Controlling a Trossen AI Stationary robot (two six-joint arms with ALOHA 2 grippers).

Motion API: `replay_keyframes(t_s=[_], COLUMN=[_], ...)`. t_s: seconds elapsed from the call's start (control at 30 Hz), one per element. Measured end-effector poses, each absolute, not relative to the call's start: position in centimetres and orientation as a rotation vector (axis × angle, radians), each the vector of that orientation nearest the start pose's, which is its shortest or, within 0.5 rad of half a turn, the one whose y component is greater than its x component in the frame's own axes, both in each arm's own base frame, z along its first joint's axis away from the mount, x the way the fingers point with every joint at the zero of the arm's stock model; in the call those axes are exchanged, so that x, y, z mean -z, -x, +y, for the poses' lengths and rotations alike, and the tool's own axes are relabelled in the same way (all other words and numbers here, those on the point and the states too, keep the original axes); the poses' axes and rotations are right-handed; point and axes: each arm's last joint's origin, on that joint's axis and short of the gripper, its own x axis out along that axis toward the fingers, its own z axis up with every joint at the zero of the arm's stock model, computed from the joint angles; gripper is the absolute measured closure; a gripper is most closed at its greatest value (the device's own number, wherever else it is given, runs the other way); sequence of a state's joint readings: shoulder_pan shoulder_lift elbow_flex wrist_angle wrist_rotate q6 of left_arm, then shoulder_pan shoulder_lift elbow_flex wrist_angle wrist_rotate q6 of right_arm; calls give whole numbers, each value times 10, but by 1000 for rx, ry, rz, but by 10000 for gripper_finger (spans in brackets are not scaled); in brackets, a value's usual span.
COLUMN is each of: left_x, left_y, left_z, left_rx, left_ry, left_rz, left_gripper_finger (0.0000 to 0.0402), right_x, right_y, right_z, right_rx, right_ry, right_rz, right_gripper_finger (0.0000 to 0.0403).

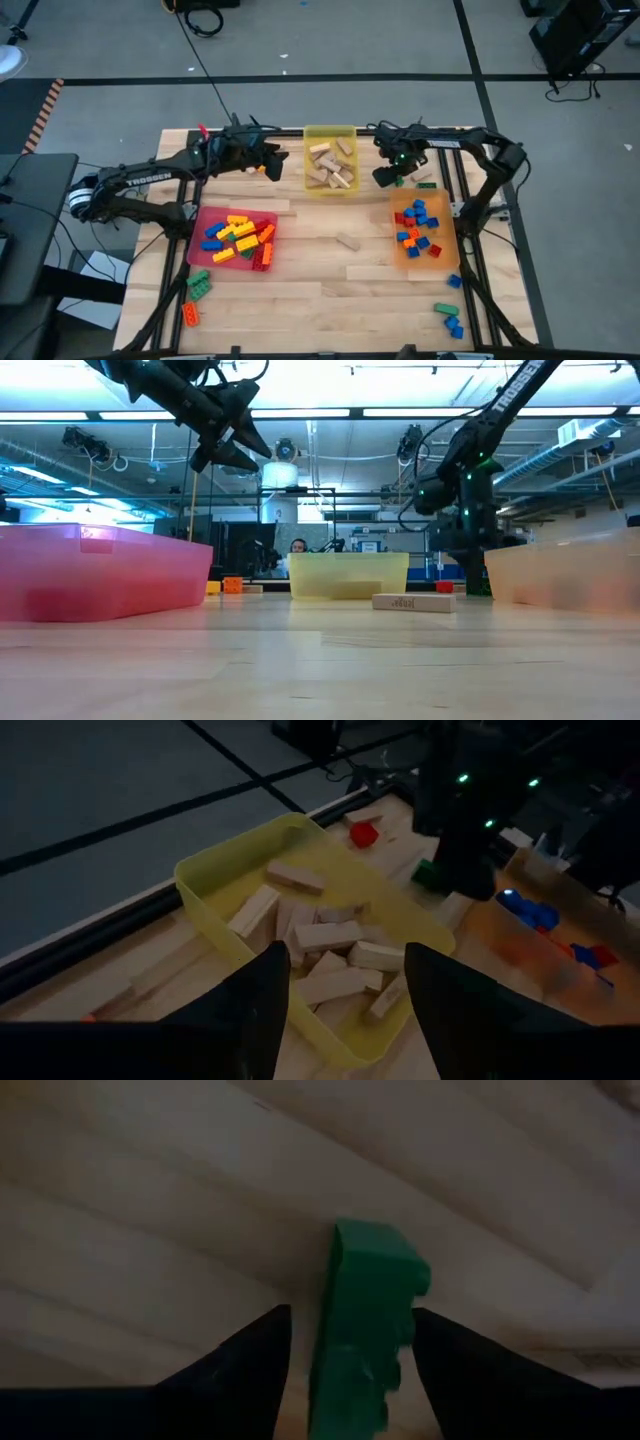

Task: Sort blocks by size
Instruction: Put the 3 stud green game piece into the pink bin

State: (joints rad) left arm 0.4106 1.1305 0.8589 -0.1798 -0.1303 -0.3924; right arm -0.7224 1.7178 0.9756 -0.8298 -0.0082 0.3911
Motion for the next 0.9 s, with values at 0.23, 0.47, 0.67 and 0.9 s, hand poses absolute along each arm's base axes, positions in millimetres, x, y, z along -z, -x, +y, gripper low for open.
replay_keyframes(t_s=[0.23,0.47,0.67,0.9], left_x=[-291,-289,-290,-296], left_y=[-226,-227,-228,-238], left_z=[95,92,93,96], left_rx=[-591,-589,-589,-533], left_ry=[444,490,512,439], left_rz=[366,369,349,260], left_gripper_finger=[195,195,195,195], right_x=[-140,-171,-223,-281], right_y=[-211,-204,-198,-213], right_z=[-189,-183,-162,-132], right_rx=[838,874,877,656], right_ry=[-868,-836,-811,-753], right_rz=[1399,1297,1062,615], right_gripper_finger=[278,299,299,299])
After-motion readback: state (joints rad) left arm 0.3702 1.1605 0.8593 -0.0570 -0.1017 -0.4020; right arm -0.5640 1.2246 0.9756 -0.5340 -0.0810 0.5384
